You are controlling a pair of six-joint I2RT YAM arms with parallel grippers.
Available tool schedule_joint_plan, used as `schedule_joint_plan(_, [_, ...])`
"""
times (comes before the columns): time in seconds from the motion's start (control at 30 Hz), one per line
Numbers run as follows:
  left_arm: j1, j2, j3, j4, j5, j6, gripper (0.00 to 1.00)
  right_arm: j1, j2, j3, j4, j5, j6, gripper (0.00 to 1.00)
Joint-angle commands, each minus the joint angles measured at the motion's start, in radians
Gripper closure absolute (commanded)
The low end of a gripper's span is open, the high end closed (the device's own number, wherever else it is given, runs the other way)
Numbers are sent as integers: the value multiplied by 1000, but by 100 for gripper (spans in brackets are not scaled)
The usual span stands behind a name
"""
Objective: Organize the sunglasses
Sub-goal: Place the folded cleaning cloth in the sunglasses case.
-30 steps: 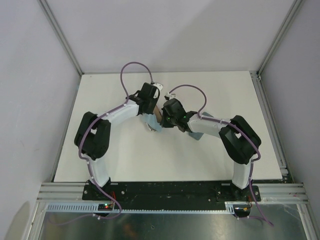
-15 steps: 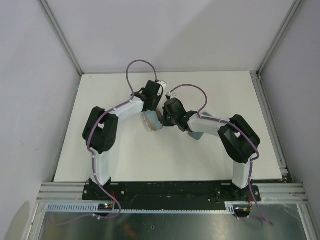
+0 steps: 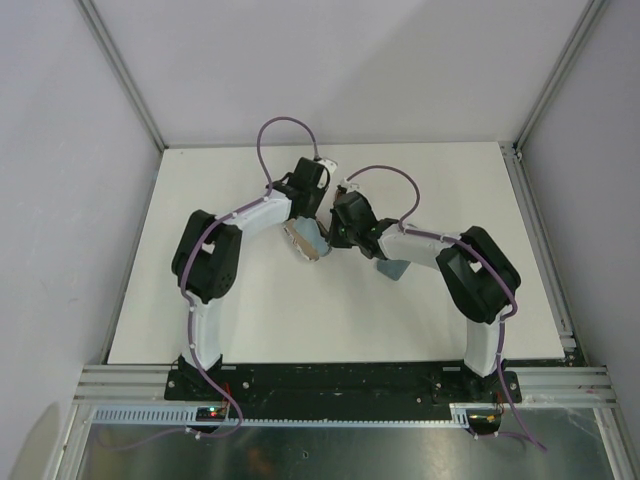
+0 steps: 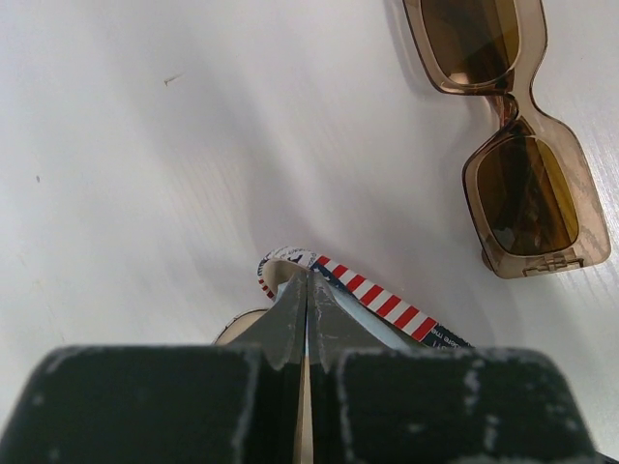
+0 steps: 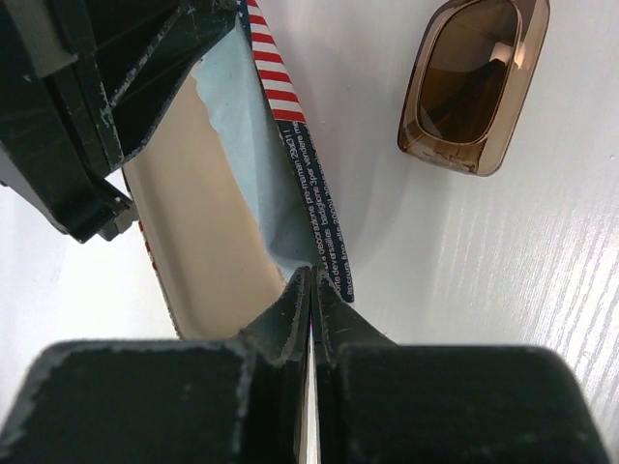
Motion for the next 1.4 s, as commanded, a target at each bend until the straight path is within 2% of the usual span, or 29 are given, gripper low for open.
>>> schedule_joint_plan(0.0, [9, 11, 45, 30, 3, 23, 100, -5, 7, 45, 34, 8, 3, 100])
schedule_joint_plan(0.37, [9, 29, 54, 29, -1, 18, 100, -8, 8, 67, 1, 32, -5, 100])
schedule_joint_plan(0.57, [8, 38, 62, 29, 1, 15, 100, -12, 6, 67, -37, 46, -9, 87])
schedule_joint_plan(0.77, [7, 25, 64, 29, -5, 12, 100, -9, 8, 68, -52, 30, -9, 86])
schedule_joint_plan(0.97, [7, 10, 64, 30, -7, 12, 100, -1, -10, 67, -44, 17, -16, 77])
schedule_joint_plan(1.23, [6, 15, 73, 31, 5, 6, 100, 3, -21, 67, -41, 4, -28, 55])
schedule_joint_plan(1.37, [4, 19, 80, 30, 16, 0, 100, 6, -16, 67, -35, -10, -34, 51])
